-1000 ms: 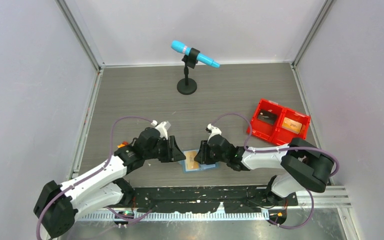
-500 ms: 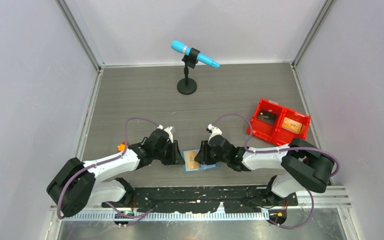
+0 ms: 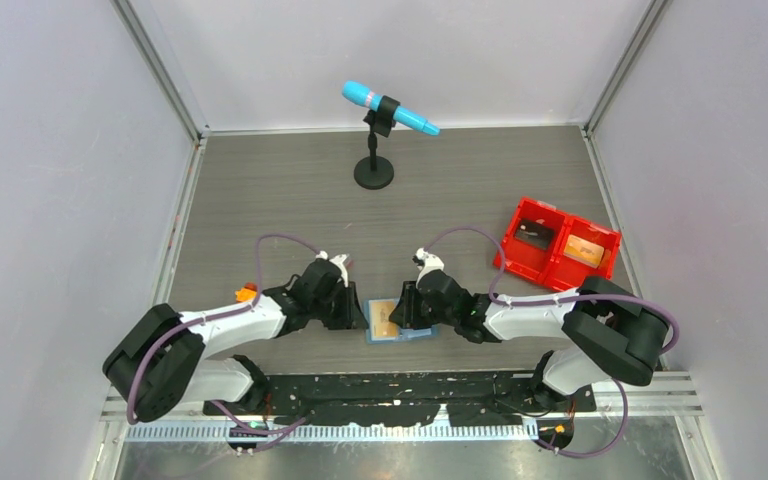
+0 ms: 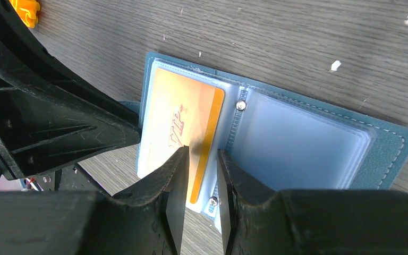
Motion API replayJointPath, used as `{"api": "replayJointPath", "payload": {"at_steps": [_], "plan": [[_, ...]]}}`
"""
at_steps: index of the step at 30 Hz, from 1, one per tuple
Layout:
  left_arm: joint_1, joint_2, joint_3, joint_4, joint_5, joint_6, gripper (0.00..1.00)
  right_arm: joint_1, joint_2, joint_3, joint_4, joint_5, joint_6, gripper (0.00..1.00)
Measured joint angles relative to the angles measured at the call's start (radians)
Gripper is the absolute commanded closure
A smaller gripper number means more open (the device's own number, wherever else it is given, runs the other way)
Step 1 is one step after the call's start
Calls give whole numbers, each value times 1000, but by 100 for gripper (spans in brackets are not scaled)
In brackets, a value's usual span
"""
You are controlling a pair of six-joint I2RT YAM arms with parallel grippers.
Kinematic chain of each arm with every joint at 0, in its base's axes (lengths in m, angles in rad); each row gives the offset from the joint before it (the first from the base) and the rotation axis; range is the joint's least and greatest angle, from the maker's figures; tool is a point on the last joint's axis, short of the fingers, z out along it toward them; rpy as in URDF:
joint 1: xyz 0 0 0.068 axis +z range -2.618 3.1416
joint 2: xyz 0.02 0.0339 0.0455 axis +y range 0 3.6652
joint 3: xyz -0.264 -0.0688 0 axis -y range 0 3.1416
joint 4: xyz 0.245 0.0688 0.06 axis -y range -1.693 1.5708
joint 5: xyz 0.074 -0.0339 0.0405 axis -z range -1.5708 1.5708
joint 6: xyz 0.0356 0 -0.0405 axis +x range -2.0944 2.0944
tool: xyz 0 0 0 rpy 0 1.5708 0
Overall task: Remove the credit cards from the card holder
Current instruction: Remove the credit card from the card holder.
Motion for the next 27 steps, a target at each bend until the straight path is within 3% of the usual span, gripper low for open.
{"api": "replayJointPath", "payload": {"at_steps": [27], "plan": [[0, -68, 10, -33, -11, -16, 77, 0, -2, -11, 22, -35, -8, 70]]}}
